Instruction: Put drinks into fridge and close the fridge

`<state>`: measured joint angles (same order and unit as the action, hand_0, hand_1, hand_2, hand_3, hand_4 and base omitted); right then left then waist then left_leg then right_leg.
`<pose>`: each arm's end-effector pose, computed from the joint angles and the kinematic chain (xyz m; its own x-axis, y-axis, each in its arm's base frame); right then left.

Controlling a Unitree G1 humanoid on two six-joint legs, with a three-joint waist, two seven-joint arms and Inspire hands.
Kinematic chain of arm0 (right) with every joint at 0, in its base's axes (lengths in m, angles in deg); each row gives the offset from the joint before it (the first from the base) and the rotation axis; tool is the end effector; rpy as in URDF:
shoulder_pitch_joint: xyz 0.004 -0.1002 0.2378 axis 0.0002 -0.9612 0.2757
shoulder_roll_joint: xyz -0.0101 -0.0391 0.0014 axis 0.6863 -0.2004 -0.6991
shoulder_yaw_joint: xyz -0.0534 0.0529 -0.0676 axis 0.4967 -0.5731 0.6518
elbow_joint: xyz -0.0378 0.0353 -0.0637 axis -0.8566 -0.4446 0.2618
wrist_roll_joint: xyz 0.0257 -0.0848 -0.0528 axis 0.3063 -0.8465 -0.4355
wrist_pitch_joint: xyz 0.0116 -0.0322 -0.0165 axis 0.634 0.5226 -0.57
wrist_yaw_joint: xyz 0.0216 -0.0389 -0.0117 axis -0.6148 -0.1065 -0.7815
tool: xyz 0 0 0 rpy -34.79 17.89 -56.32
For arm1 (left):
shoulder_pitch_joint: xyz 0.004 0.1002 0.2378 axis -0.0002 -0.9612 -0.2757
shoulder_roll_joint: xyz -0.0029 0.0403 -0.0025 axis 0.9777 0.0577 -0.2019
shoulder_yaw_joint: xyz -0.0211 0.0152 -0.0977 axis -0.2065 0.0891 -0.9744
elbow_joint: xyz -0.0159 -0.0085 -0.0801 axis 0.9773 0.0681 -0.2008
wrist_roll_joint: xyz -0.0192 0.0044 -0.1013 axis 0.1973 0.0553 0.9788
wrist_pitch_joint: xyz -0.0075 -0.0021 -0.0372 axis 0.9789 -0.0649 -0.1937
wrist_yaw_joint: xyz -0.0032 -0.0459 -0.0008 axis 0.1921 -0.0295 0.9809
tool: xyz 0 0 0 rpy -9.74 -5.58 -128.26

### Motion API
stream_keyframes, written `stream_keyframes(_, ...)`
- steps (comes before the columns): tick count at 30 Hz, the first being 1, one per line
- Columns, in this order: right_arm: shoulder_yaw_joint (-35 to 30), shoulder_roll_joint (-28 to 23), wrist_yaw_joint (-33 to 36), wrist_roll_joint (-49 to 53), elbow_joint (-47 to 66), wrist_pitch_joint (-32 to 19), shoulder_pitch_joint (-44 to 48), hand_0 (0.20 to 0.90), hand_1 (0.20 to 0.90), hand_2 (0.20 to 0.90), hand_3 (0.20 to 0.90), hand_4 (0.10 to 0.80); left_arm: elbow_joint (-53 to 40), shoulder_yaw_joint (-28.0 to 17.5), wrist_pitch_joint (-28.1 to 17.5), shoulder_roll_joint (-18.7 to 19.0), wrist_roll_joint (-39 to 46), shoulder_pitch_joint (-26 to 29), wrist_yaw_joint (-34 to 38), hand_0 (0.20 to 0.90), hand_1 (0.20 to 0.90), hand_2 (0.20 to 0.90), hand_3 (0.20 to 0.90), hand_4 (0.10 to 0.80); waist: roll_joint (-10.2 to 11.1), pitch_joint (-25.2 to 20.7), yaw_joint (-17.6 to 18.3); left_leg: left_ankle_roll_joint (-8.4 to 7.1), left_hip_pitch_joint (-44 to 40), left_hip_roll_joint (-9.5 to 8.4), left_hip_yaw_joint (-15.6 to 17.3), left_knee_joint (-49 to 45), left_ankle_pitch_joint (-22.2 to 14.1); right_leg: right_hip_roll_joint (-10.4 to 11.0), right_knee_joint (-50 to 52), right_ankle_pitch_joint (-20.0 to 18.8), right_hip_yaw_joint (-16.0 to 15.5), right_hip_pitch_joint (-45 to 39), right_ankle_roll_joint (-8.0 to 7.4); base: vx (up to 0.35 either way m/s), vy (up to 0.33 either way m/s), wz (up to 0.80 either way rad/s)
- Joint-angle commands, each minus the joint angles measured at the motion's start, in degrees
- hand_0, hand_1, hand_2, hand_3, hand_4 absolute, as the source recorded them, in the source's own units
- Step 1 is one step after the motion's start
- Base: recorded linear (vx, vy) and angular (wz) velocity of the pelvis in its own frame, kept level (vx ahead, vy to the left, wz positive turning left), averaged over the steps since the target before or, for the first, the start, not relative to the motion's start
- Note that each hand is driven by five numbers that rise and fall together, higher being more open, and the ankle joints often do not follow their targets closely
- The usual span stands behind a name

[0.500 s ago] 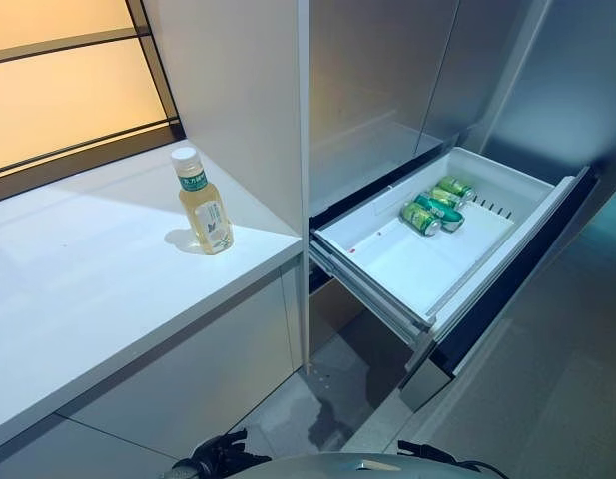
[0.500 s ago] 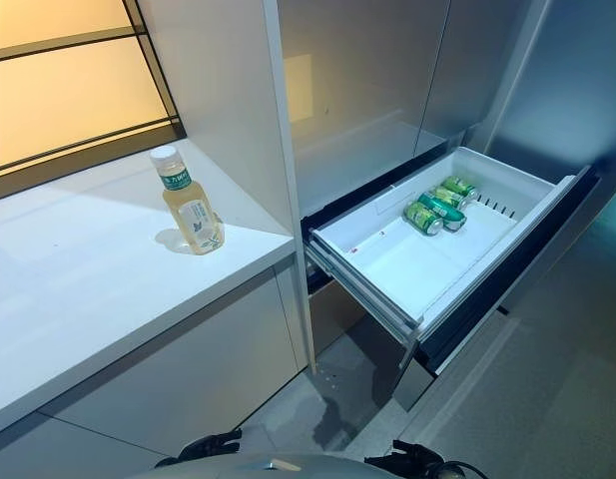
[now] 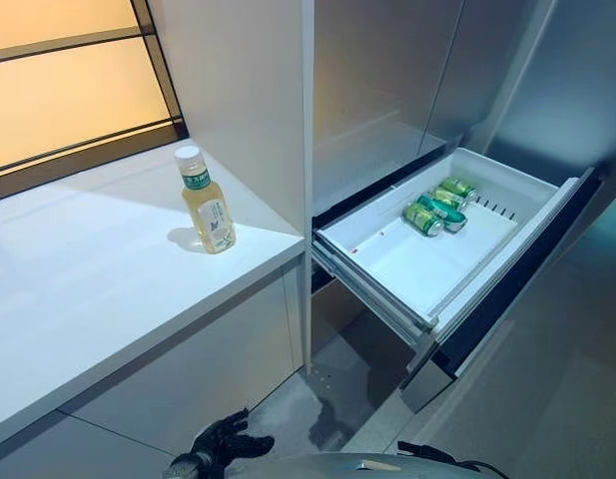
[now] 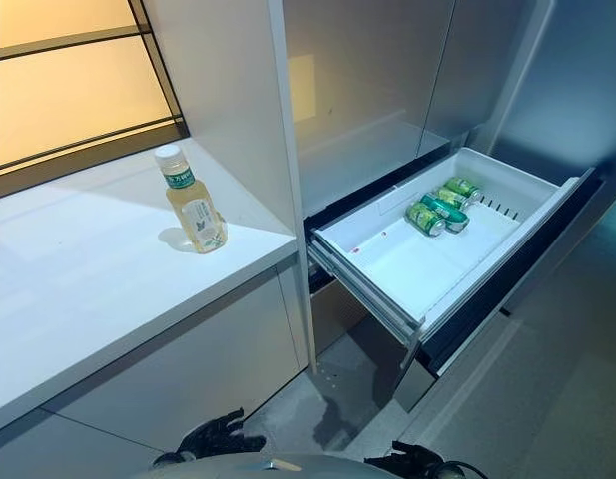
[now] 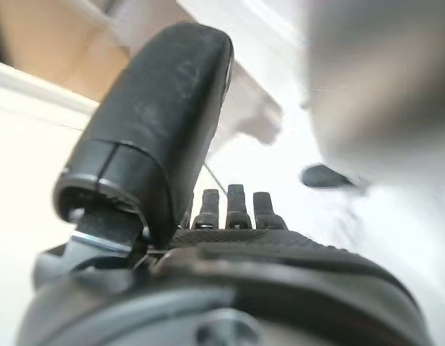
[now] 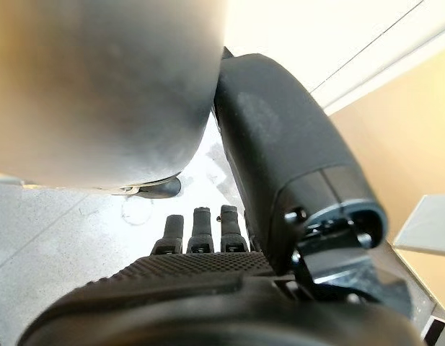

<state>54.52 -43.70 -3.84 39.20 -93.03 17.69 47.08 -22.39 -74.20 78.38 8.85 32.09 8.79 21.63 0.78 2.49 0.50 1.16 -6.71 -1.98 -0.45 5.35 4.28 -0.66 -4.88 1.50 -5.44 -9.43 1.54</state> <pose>0.0658 -0.2159 -0.1198 0.2521 0.0141 -0.9676 0.0373 0.9990 0.0243 0.0869 0.2100 -0.1083 0.5561 -0.1297 -0.8209 0.0090 0.9886 -0.1500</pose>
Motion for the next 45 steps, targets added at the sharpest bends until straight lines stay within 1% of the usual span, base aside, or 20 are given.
stream_keyframes(1, -0.7, -0.4, -1.8, -0.2, 0.2, 0.0, 3.4, 0.900, 0.900, 0.900, 0.900, 0.800, -6.4, -1.9, -5.7, -0.9, 2.8, 5.6, -3.9, 0.900, 0.900, 0.900, 0.900, 0.800, -1.2, 1.2, -0.9, 1.11, -1.6, -1.64, 0.9, -0.4, -5.6, 0.2, 3.1, -0.9, -0.6, 2.4, -2.96, 0.000, 0.000, 0.00)
stream_keyframes(4, -1.3, -1.0, -2.3, -1.0, 0.6, -0.1, 2.9, 0.900, 0.900, 0.900, 0.900, 0.800, -14.2, -0.6, -5.9, 1.2, 3.2, 5.6, -5.1, 0.900, 0.900, 0.900, 0.900, 0.800, -1.5, 1.2, -0.8, 1.17, -1.7, -1.61, 1.0, -0.4, -5.7, 0.0, 3.2, -0.9, -0.3, 2.4, -2.98, 0.000, 0.000, 0.00)
stream_keyframes(6, -1.6, -1.2, -2.5, -1.4, 0.8, -0.2, 2.6, 0.900, 0.900, 0.900, 0.900, 0.800, -18.9, -0.3, -4.3, 2.6, 4.7, 5.9, -7.8, 0.900, 0.900, 0.900, 0.900, 0.800, -1.7, 1.1, -0.6, 1.21, -1.8, -1.60, 1.0, -0.4, -5.8, 0.0, 3.2, -0.8, -0.1, 2.4, -2.98, 0.000, 0.000, 0.00)
stream_keyframes(7, -1.7, -1.3, -2.6, -1.6, 0.9, -0.2, 2.4, 0.900, 0.900, 0.900, 0.900, 0.800, -21.2, -0.3, -2.7, 3.3, 5.1, 6.0, -9.2, 0.900, 0.900, 0.900, 0.900, 0.800, -1.7, 1.1, -0.6, 1.21, -1.9, -1.55, 1.1, -0.4, -5.8, 0.0, 3.2, -0.7, 0.0, 2.4, -3.02, 0.000, 0.000, 0.00)
stream_keyframes(13, -1.9, -2.7, -2.9, -2.5, 1.7, -0.1, 1.8, 0.900, 0.900, 0.900, 0.900, 0.800, -38.0, 0.2, 11.9, 7.8, 10.0, 7.1, -24.3, 0.900, 0.900, 0.900, 0.900, 0.800, -2.6, 1.0, -0.2, 1.33, -2.1, -1.43, 1.3, -0.4, -6.0, 0.0, 3.1, -0.8, 0.4, 2.1, -3.34, 0.000, 0.000, 0.00)
stream_keyframes(15, -1.8, -3.0, -2.9, -2.7, 1.8, -0.3, 1.3, 0.900, 0.900, 0.900, 0.900, 0.800, -44.2, -0.9, 16.5, 9.4, 14.7, 7.8, -28.2, 0.900, 0.900, 0.900, 0.900, 0.800, -2.9, 0.9, -0.1, 1.43, -2.1, -1.43, 1.2, -0.4, -6.2, 0.0, 2.9, -0.8, 0.5, 2.0, -3.49, 0.000, 0.000, 0.00)
stream_keyframes(16, -1.7, -3.1, -2.9, -2.7, 1.9, -0.4, 1.2, 0.900, 0.900, 0.900, 0.900, 0.800, -45.7, -1.3, 17.5, 9.8, 16.7, 8.0, -29.4, 0.900, 0.900, 0.900, 0.900, 0.800, -2.9, 0.9, 0.0, 1.46, -2.2, -1.45, 1.2, -0.4, -6.2, 0.1, 2.9, -0.9, 0.6, 2.0, -3.52, 0.000, 0.000, 0.00)
stream_keyframes(18, -1.5, -3.0, -2.8, -2.7, 1.9, -0.9, 0.6, 0.900, 0.900, 0.900, 0.900, 0.800, -53.5, -4.3, 22.9, 9.7, 26.2, 9.5, -31.7, 0.900, 0.900, 0.900, 0.900, 0.800, -3.0, 0.8, -0.1, 1.57, -2.2, -1.48, 1.0, -0.4, -6.5, 0.2, 2.6, -0.9, 0.5, 1.7, -3.51, 0.000, 0.000, 0.00)
stream_keyframes(19, -1.3, -2.6, -2.5, -2.5, 2.0, -1.1, 0.1, 0.900, 0.900, 0.900, 0.900, 0.800, -57.6, -6.2, 23.7, 9.1, 32.8, 10.5, -32.4, 0.900, 0.900, 0.900, 0.900, 0.800, -2.9, 0.7, -0.2, 1.65, -2.3, -1.53, 0.8, -0.4, -6.7, 0.3, 2.3, -1.0, 0.5, 1.5, -3.42, 0.000, 0.000, 0.00)
stream_keyframes(21, -0.9, -2.1, -2.1, -2.3, 1.9, -1.4, -0.3, 0.900, 0.900, 0.900, 0.900, 0.800, -61.1, -7.9, 23.9, 8.0, 38.7, 11.4, -32.2, 0.900, 0.900, 0.900, 0.900, 0.800, -2.8, 0.5, -0.3, 1.70, -2.4, -1.54, 0.5, -0.4, -6.9, 0.4, 2.2, -1.0, 0.5, 1.3, -3.34, 0.000, 0.000, 0.00)
stream_keyframes(24, 0.0, -1.2, -1.4, -1.9, 1.9, -1.6, -0.8, 0.900, 0.900, 0.900, 0.900, 0.800, -64.5, -10.0, 17.3, 6.9, 44.0, 12.9, -29.5, 0.900, 0.900, 0.900, 0.900, 0.800, -2.4, 0.4, -0.2, 1.74, -2.7, -1.50, 0.1, -0.4, -7.1, 0.4, 2.2, -0.9, 0.6, 1.0, -3.19, 0.000, 0.000, 0.00)
stream_keyframes(25, 0.8, -0.6, -0.8, -1.6, 2.1, -1.8, -1.2, 0.900, 0.900, 0.900, 0.900, 0.800, -66.5, -11.4, 11.1, 6.6, 44.3, 14.0, -24.3, 0.900, 0.900, 0.900, 0.900, 0.800, -2.1, 0.3, -0.2, 1.78, -2.8, -1.53, -0.1, -0.4, -7.2, 0.4, 2.1, -0.8, 0.6, 0.9, -3.07, 0.030, -0.027, 0.00)
stream_keyframes(26, 1.4, 0.0, -0.1, -1.3, 2.7, -1.7, -1.8, 0.900, 0.900, 0.900, 0.900, 0.800, -68.0, -13.3, 2.5, 6.7, 40.4, 15.3, -16.7, 0.900, 0.900, 0.900, 0.900, 0.800, -1.8, 0.1, -0.2, 1.79, -2.8, -1.53, -0.3, -0.4, -7.2, 0.4, 2.0, -0.7, 0.5, 0.7, -2.97, 0.000, 0.000, 0.00)
stream_keyframes(27, 1.7, 0.2, 0.1, -1.1, 3.0, -1.5, -2.0, 0.900, 0.900, 0.900, 0.900, 0.800, -68.2, -14.0, -1.7, 7.0, 37.4, 15.7, -12.9, 0.900, 0.900, 0.900, 0.900, 0.800, -1.7, 0.0, -0.2, 1.78, -2.9, -1.55, -0.5, -0.4, -7.3, 0.4, 1.9, -0.7, 0.5, 0.6, -2.94, 0.000, 0.000, 0.00)
stream_keyframes(28, 2.1, 0.6, 0.6, -0.9, 3.6, -1.3, -2.5, 0.900, 0.900, 0.900, 0.900, 0.800, -68.3, -15.5, -7.7, 8.0, 31.9, 16.7, -8.3, 0.900, 0.900, 0.900, 0.900, 0.800, -1.4, -0.1, -0.3, 1.83, -2.9, -1.61, -0.7, -0.4, -7.3, 0.4, 1.8, -0.6, 0.4, 0.4, -2.91, 0.000, 0.000, 0.00)
stream_keyframes(30, 2.8, 1.1, 1.1, -0.1, 3.7, -1.5, -3.0, 0.900, 0.900, 0.900, 0.900, 0.800, -69.1, -18.2, -14.6, 9.6, 23.8, 18.3, -0.9, 0.900, 0.900, 0.900, 0.900, 0.800, -1.0, -0.5, -0.5, 1.83, -3.0, -1.69, -1.0, -0.4, -7.3, 0.3, 1.6, -0.4, 0.1, 0.2, -2.77, 0.009, -0.017, 0.00)
stream_keyframes(32, 3.1, 1.4, 1.1, 0.4, 3.6, -1.5, -3.1, 0.900, 0.900, 0.900, 0.900, 0.800, -70.1, -19.8, -18.7, 10.3, 16.3, 19.3, 4.9, 0.900, 0.900, 0.900, 0.900, 0.800, -0.6, -0.9, -0.6, 1.74, -3.0, -1.68, -1.2, -0.4, -7.4, 0.2, 1.6, -0.2, 0.0, 0.0, -2.65, 0.019, -0.030, 0.04)
stream_keyframes(34, 3.3, 1.7, 1.2, 0.6, 3.4, -1.4, -2.9, 0.900, 0.900, 0.900, 0.900, 0.800, -71.4, -20.3, -22.0, 10.9, 6.2, 20.3, 12.5, 0.900, 0.900, 0.900, 0.900, 0.800, -0.3, -1.2, -0.6, 1.64, -3.0, -1.64, -1.3, -0.4, -7.3, 0.2, 1.6, -0.1, -0.1, 0.0, -2.53, 0.022, -0.023, 0.04)
stream_keyframes(38, 3.7, 2.1, 1.2, 0.5, 2.5, -1.3, -2.4, 0.900, 0.900, 0.900, 0.900, 0.800, -71.7, -19.1, -22.3, 12.9, -6.4, 22.7, 23.5, 0.900, 0.900, 0.900, 0.900, 0.800, -0.2, -1.7, -0.2, 1.57, -2.9, -1.51, -0.9, -0.4, -7.3, 0.0, 1.9, 0.1, 0.0, 0.4, -2.45, 0.016, -0.004, 0.06)
stream_keyframes(45, 3.5, 2.0, 0.8, -0.3, 2.0, -1.2, -2.2, 0.900, 0.900, 0.900, 0.900, 0.800, -67.8, -16.6, -19.9, 14.0, -14.3, 23.4, 31.9, 0.900, 0.900, 0.900, 0.900, 0.800, -0.2, -1.8, 0.5, 1.58, -3.1, -1.38, -0.2, -0.4, -7.5, -0.2, 2.0, 0.1, 0.6, 0.5, -2.49, 0.004, 0.002, -0.03)
